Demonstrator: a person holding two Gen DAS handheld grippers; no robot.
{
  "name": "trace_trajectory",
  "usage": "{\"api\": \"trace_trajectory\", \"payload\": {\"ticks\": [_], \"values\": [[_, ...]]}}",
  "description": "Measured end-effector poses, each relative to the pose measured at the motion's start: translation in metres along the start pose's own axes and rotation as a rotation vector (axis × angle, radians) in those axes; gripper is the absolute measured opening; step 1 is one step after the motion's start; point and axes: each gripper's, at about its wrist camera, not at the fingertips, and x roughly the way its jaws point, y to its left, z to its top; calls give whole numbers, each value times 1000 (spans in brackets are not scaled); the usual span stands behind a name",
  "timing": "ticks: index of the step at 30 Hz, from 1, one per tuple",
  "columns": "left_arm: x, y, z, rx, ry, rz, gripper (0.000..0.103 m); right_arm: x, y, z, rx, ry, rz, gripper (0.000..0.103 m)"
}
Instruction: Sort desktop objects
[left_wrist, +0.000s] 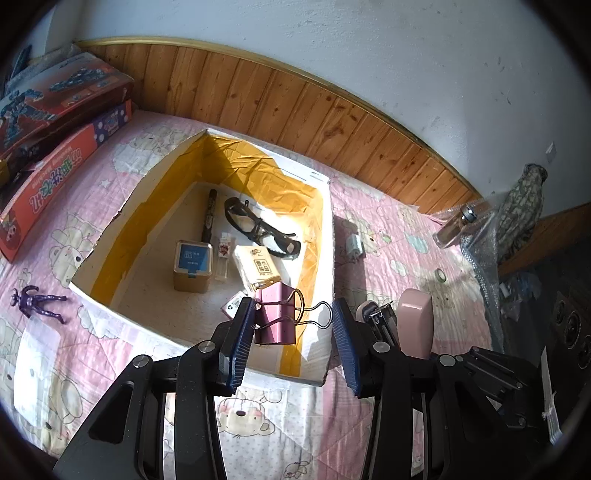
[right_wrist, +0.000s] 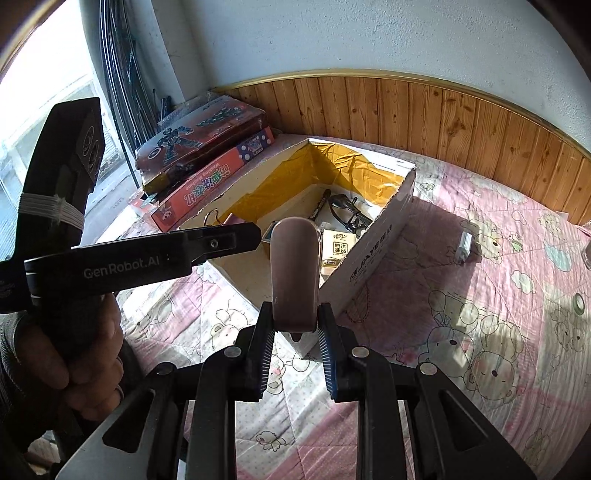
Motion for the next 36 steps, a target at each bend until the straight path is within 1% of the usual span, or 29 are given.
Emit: {"api": "trace_trajectory", "payload": {"ticks": [6,16,23,27,36], "values": [[8,10,11,-19,20,0,43,10,1,15,-9,7,9,25],[34,20,21,-41,90,19,43,30,-5,38,-6,30,17,24],[51,24,25,-15,117,102,44,47,-13,54,-6,53,15,25],[58,25,28,4,129,130,44,57,-15,64,-6,67,17,25],[73,27,29,37,171,159,44,80,-18,84,-9,106,28,25]]}}
